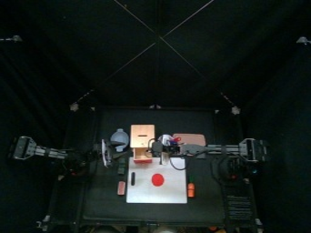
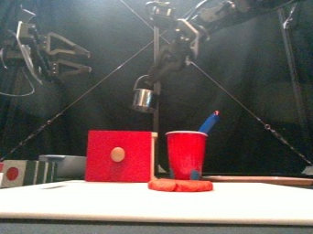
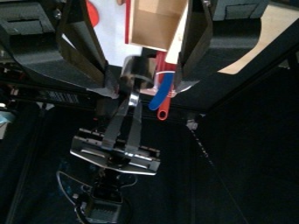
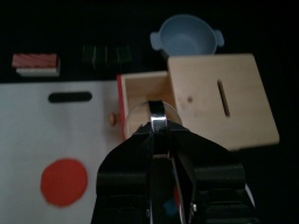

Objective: Get the cutter from the drawer then cut the dough then place the extra dough in the bowl
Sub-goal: Place the cutter on the board

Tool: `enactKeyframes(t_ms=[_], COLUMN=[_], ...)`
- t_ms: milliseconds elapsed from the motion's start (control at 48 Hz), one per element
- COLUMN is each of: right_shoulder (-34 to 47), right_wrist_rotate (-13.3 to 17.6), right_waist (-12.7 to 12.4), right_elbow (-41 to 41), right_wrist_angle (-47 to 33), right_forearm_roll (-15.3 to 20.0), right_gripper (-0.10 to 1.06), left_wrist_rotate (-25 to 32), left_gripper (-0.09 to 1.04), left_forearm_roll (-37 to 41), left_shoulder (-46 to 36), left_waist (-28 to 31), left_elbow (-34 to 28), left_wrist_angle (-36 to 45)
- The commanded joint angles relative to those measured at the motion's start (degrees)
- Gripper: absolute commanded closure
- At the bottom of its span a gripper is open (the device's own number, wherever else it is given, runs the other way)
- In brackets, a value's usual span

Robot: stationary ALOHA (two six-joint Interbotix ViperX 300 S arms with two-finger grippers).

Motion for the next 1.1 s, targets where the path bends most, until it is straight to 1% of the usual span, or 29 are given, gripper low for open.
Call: enactKeyframes(t_ms=[21, 83, 208, 292, 375, 438, 500, 646, 812, 875, 1021, 1104], right_shoulder=[-8.53, -11.6, -15.91, -16.7, -16.79, -16.52, -16.26, -15.38, -14.77, -14.24, -13.1, -12.39], right_wrist_rotate=[0.88, 1.41, 1.49, 1.76, 1.85, 1.76, 1.49, 1.49, 1.49, 1.58, 1.58, 1.76], right_waist=[1.85, 3.08, 4.39, 5.36, 5.89, 5.89, 5.98, 5.98, 5.98, 5.8, 5.71, 5.63], right_elbow=[6.94, 11.51, 22.41, 27.95, 31.38, 32.61, 33.66, 34.8, 35.07, 35.16, 34.89, 34.63], right_wrist_angle=[0.88, 0.53, -2.55, -6.68, -10.9, -13.1, -14.68, -15.91, -15.91, -15.91, -16.0, -16.26], right_forearm_roll=[1.67, 2.37, 2.37, 2.9, 4.22, 5.27, 5.27, 3.69, 0.53, 0.09, 0.7, 2.02], right_gripper=[0.47, 0.47, 0.47, 0.48, 0.48, 0.48, 0.48, 0.47, 0.46, 0.46, 0.46, 0.46], left_wrist_rotate=[0.0, 0.0, 0.0, 0.09, 0.09, 0.09, 0.26, 0.09, 0.0, 0.0, 0.0, 0.0], left_gripper=[0.05, 0.05, 0.05, 0.05, 0.05, 0.05, 0.05, 0.05, 0.05, 0.05, 0.05, 0.05], left_forearm_roll=[0.0, 0.0, -0.09, 0.0, 0.09, 0.0, 0.18, 0.26, 0.26, 0.26, 0.26, 0.26], left_shoulder=[0.0, 0.0, 0.0, 0.09, 0.09, 0.09, 0.26, 0.35, 0.35, 0.26, 0.26, 0.26], left_waist=[0.26, 0.44, 0.79, 0.88, 0.88, 0.88, 0.88, 0.88, 0.88, 0.88, 0.97, 0.97], left_elbow=[-0.53, -0.53, -0.7, -0.88, -1.05, -1.41, -1.58, -2.29, -2.64, -2.64, -2.72, -2.64], left_wrist_angle=[-0.18, -0.18, 0.44, 1.32, 2.29, 3.16, 3.96, 5.27, 5.54, 5.45, 5.45, 5.54])
